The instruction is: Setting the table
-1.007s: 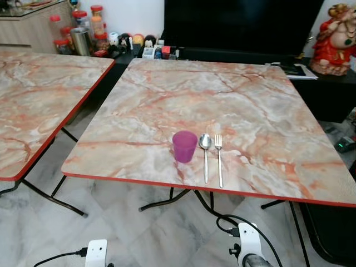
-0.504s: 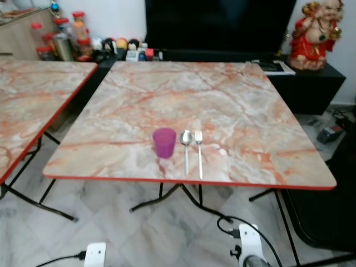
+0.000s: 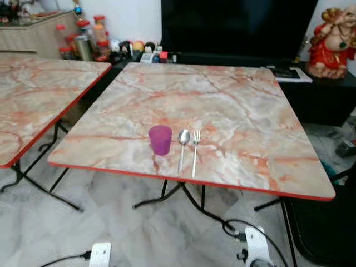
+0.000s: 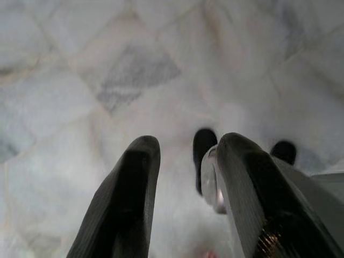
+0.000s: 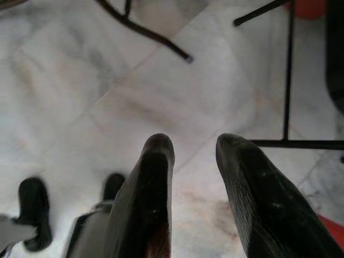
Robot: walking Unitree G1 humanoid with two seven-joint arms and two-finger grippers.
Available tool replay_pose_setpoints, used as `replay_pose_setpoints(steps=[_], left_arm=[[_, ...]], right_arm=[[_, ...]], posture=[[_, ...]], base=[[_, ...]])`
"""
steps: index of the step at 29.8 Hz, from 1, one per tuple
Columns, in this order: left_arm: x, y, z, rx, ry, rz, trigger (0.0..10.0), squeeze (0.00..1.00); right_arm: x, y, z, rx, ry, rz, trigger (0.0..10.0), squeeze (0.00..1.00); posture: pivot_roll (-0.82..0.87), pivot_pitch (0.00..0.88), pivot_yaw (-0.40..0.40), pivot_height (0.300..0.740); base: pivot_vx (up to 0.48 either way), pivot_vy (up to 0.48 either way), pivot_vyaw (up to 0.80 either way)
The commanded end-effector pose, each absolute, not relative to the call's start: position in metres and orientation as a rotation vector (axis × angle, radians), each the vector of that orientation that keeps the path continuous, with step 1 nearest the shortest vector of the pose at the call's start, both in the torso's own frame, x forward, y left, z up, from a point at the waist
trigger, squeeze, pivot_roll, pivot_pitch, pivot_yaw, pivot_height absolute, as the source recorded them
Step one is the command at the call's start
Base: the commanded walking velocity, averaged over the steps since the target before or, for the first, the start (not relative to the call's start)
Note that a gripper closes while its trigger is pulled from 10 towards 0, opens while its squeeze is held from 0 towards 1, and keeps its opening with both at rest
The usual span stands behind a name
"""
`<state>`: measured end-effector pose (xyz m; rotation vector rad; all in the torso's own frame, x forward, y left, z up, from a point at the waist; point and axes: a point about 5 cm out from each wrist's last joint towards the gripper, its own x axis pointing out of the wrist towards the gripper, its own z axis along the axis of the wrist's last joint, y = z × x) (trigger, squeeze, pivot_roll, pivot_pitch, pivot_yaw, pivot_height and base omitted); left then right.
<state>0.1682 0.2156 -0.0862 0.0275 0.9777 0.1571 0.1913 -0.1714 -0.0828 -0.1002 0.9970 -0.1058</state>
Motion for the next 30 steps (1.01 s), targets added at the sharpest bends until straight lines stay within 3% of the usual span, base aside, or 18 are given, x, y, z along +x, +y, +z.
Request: replay_pose_setpoints(steps=[1,21,23,30], left_arm=[[0.174,0.213,-0.084,0.021,0.963,0.165,10.0,0.0],[0.217,0.255,-0.045,0.073,0.683,0.376,10.0,0.0],[0.222,0.271,-0.031,0.099,0.581,0.509,10.0,0.0],[0.22,0.29,-0.004,0.214,0.396,0.71,10.0,0.0]], right_arm=[[0.193,-0.178,-0.081,-0.112,0.989,-0.119,10.0,0.0],[0.195,-0.177,-0.08,-0.099,0.983,-0.115,10.0,0.0],[0.196,-0.178,-0.08,-0.102,0.981,-0.112,10.0,0.0],[0.196,-0.179,-0.08,-0.108,0.981,-0.105,10.0,0.0]], posture=[[-0.02,0.0,-0.044,0.74],[0.01,0.0,-0.048,0.74],[0.01,0.0,-0.052,0.74],[0.02,0.0,-0.057,0.74]], base=[[0.0,0.0,0.0],[0.0,0.0,0.0],[0.0,0.0,0.0],[0.0,0.0,0.0]])
